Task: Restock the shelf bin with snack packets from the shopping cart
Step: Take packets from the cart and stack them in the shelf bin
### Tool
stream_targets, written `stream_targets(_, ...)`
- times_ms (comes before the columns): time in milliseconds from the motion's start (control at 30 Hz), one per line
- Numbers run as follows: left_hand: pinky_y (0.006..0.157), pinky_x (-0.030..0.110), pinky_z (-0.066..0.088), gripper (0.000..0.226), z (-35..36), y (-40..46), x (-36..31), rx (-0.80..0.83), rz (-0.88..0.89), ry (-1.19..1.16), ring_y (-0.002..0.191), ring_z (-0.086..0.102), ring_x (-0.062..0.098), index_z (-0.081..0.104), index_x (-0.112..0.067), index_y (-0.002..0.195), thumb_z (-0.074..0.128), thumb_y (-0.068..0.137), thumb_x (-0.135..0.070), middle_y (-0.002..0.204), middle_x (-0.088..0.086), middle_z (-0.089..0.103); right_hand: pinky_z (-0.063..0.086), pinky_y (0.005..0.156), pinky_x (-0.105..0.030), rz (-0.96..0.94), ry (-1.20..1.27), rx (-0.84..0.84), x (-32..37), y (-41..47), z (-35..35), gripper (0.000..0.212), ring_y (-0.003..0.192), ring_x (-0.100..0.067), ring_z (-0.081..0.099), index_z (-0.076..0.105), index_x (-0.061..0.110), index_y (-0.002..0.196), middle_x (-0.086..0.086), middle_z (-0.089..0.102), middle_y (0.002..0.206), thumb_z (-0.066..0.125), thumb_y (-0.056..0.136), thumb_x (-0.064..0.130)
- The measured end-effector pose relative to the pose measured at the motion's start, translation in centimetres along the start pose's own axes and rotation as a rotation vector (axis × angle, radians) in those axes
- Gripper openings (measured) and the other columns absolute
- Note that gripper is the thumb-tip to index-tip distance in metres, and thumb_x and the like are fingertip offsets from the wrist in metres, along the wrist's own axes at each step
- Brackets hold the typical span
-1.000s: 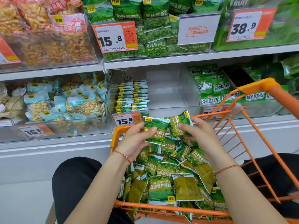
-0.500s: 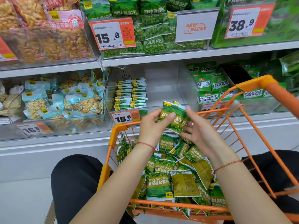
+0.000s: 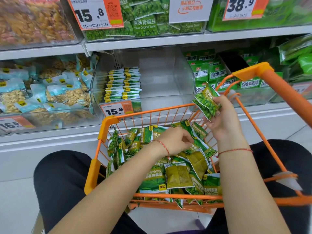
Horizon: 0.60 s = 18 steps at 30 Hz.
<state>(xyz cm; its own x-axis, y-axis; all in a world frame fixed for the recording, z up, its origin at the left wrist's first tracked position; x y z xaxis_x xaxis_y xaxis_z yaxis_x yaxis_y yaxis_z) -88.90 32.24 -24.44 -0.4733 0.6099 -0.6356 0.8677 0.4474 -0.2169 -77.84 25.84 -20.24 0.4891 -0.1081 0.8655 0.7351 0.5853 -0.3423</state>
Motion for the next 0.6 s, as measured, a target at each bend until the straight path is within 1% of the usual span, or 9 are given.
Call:
stream_targets(100,0.08,0.028,0.048,0.037,2.0,0.9,-0.6,0.143,-0.031,0.172,0.099,0.061,0.022,0.067,-0.012,0.109,0.054,0.093,-0.043,0.109,0.007,0.067,0.039,0.064,-0.026,0.012,-0.036,0.009,-0.3,0.1,0.2,0.01,0.066,-0.012,0.05,0.051,0.022,0.081,0.003,0.056,0.073,0.052,0.091,0.022)
stream_targets(167,0.07,0.031,0.047,0.049,3.4,1.3,-0.5,0.172,-0.074,0.261,0.092,0.063,0.028,0.064,-0.009,0.095,0.048,0.091,-0.056,0.097,0.012,0.067,0.04,0.065,-0.026,0.015,-0.047,0.012,-0.5,0.2,0.3,0.009,0.066,-0.013,0.052,0.052,0.022,0.081,0.003,0.058,0.072,0.053,0.09,0.021)
stream_targets(233,0.063,0.03,0.043,0.049,4.3,1.5,-0.5,0.18,-0.084,0.305,0.084,0.063,0.028,0.063,-0.01,0.092,0.053,0.087,-0.057,0.089,0.011,0.066,0.041,0.068,-0.027,0.013,-0.048,0.0,-0.5,0.2,0.3,0.007,0.068,-0.013,0.053,0.053,0.023,0.083,0.003,0.06,0.074,0.054,0.09,0.021)
stream_targets(300,0.065,0.029,0.042,0.038,4.1,1.7,-0.3,0.177,-0.095,0.213,0.081,0.058,0.023,0.065,-0.012,0.095,0.064,0.084,-0.048,0.087,0.005,0.063,0.042,0.072,-0.028,0.007,-0.038,-0.019,-0.5,0.3,0.1,0.004,0.072,-0.014,0.055,0.054,0.024,0.086,0.002,0.061,0.079,0.055,0.09,0.022)
stream_targets(400,0.077,0.028,0.047,0.024,1.6,1.7,0.4,0.123,-0.141,-0.1,0.082,0.057,0.015,0.065,-0.014,0.091,0.074,0.08,-0.033,0.082,-0.002,0.061,0.045,0.073,-0.029,0.013,-0.019,-0.035,-0.5,0.5,-0.1,0.002,0.077,-0.015,0.056,0.055,0.024,0.088,0.0,0.061,0.086,0.056,0.089,0.024)
stream_targets(433,0.078,0.028,0.049,0.02,0.2,1.4,0.7,0.091,-0.138,-0.162,0.079,0.058,0.014,0.063,-0.016,0.086,0.075,0.079,-0.031,0.08,-0.002,0.062,0.047,0.07,-0.028,0.021,-0.01,-0.036,-0.6,0.5,-0.1,0.002,0.078,-0.016,0.055,0.055,0.023,0.089,-0.001,0.06,0.088,0.056,0.089,0.024)
stream_targets(500,0.066,0.023,0.05,0.017,-3.0,0.4,1.4,-0.048,-0.117,-0.264,0.067,0.058,0.007,0.06,-0.019,0.079,0.076,0.079,-0.025,0.075,-0.003,0.063,0.049,0.062,-0.027,0.036,0.003,-0.019,-0.6,0.7,-0.1,0.004,0.076,-0.016,0.055,0.056,0.022,0.09,-0.003,0.06,0.09,0.056,0.089,0.025)
stream_targets(567,0.05,0.015,0.044,0.02,-6.6,-1.5,2.1,-0.326,-0.057,-0.363,0.053,0.054,-0.001,0.057,-0.021,0.073,0.075,0.079,-0.016,0.072,-0.004,0.063,0.049,0.056,-0.024,0.037,0.017,0.007,-0.6,0.7,0.2,0.005,0.072,-0.016,0.056,0.056,0.02,0.089,-0.003,0.061,0.086,0.055,0.09,0.025)
stream_targets(600,0.049,0.014,0.044,0.022,-8.1,-2.6,2.4,-0.459,-0.006,-0.417,0.049,0.055,-0.002,0.056,-0.02,0.071,0.075,0.079,-0.011,0.073,-0.002,0.063,0.049,0.055,-0.023,0.037,0.021,0.017,-0.6,0.6,0.4,0.006,0.069,-0.016,0.056,0.056,0.02,0.088,-0.003,0.061,0.083,0.055,0.09,0.025)
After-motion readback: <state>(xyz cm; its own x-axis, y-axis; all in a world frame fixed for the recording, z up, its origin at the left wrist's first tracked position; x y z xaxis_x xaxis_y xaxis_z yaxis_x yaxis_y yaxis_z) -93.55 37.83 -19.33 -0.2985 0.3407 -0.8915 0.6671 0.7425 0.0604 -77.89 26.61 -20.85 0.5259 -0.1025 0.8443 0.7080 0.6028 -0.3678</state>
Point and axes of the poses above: each hand's wrist, its own y-axis towards the middle knuckle, its own z-axis out of the palm, x = y × z, the point moved 5 cm from there along y, towards the middle knuckle
